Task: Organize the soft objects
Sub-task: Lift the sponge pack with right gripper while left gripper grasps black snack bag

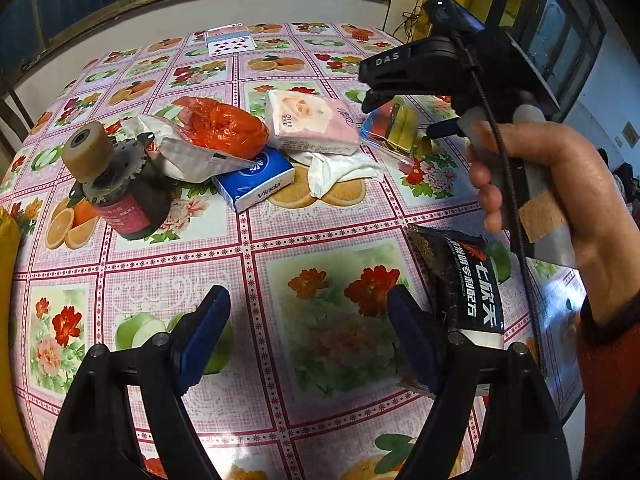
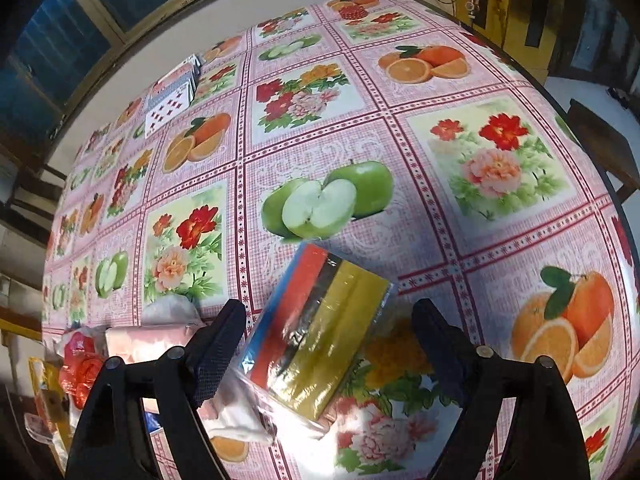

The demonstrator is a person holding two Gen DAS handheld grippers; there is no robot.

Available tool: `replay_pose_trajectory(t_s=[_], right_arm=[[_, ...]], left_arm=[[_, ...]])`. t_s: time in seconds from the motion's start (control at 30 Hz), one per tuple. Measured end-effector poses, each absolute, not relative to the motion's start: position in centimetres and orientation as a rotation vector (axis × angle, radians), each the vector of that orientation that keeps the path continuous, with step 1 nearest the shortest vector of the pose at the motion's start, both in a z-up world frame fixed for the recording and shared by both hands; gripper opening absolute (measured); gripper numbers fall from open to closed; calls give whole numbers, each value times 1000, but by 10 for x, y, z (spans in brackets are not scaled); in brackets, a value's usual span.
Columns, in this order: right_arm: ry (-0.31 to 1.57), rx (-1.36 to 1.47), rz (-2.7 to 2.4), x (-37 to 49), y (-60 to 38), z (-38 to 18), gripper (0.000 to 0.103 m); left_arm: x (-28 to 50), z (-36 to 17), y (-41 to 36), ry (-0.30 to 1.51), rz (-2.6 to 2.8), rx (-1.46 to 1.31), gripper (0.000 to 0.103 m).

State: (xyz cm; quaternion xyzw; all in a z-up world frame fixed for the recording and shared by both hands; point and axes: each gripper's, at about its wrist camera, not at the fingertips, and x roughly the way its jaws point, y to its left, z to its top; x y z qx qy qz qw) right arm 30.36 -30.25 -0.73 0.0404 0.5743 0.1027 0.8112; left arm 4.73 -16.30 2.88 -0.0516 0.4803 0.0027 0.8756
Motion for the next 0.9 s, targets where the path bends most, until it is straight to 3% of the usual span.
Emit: replay_pose_trajectory(t_s=[0.13, 0.17, 0.23, 0.27, 0.5, 0.83, 0.9], right_arm=[[1188, -213, 245, 290, -277, -12, 81], [1185, -220, 247, 286, -279, -11, 75], [1187, -210, 255, 281, -293, -5, 49], [1181, -226, 252, 277, -301, -3, 48], [1167, -239, 300, 256, -351, -1, 49], [1162, -250, 360, 251, -368, -3, 57], [1162, -261, 366, 252, -368, -3, 68]], left_arm=[[49, 32, -176, 1006, -38, -61, 81], [50, 33, -181, 1007, -54, -46, 81], [52, 33, -191, 1018, -81, -27, 81], [54, 33, -197, 1023, -95, -18, 81], [63, 28, -234, 1061, -160, 39, 81], [68, 38, -245, 1056, -168, -110, 84], [73, 36, -251, 1082, -178, -113, 84]])
